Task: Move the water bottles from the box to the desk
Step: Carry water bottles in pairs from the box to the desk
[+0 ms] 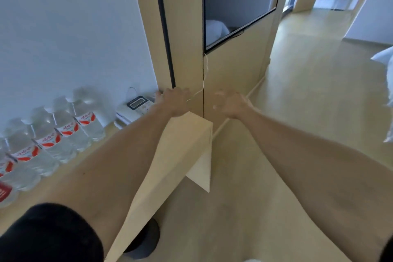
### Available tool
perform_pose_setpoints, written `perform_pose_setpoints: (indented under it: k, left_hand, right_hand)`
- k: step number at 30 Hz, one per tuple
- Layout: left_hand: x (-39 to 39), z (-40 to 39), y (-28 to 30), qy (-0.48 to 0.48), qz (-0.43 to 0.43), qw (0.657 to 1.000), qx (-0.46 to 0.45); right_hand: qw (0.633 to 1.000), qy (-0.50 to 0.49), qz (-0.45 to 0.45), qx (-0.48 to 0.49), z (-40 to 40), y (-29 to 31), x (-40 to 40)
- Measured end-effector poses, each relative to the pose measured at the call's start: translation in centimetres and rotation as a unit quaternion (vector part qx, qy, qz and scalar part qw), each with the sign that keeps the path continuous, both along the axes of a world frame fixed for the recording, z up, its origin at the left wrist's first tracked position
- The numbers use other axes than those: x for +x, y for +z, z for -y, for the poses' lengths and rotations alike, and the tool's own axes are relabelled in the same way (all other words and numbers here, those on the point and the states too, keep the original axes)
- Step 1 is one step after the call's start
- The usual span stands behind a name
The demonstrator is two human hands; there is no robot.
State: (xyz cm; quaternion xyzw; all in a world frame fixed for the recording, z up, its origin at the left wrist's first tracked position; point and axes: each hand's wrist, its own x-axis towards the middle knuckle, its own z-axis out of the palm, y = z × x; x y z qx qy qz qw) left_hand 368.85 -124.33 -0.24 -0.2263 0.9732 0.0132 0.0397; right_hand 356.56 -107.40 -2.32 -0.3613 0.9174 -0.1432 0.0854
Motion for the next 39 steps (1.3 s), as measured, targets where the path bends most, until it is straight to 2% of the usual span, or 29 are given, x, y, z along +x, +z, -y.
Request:
perform_pose_setpoints:
  k: [12, 21, 29, 39]
  left_hand:
    - [-17.0, -21.3, -4.0, -0.187, 0.048, 0.981, 0.028]
    - [-26.4, -35.2, -6.8, -0.254, 0.051, 0.966, 0.016]
    - [-32.6, -40.4, -9.5, -0.275, 0.080, 0.956, 0.054]
    - [-46.0, -40.6, -12.6, -0.287, 0.080, 0.953, 0.061]
  right_hand:
    - [0.973, -0.224, 0.031, 0.039, -25.5, -3.4, -9.1]
    - [0.935, -0.333, 0.065, 0.105, -41.0, -5.0, -14.1]
    - [0.910, -0.379, 0.110, 0.128, -46.4, -6.0, -18.0]
    - [0.896, -0.407, 0.122, 0.130, -45.8, -8.4, -29.1]
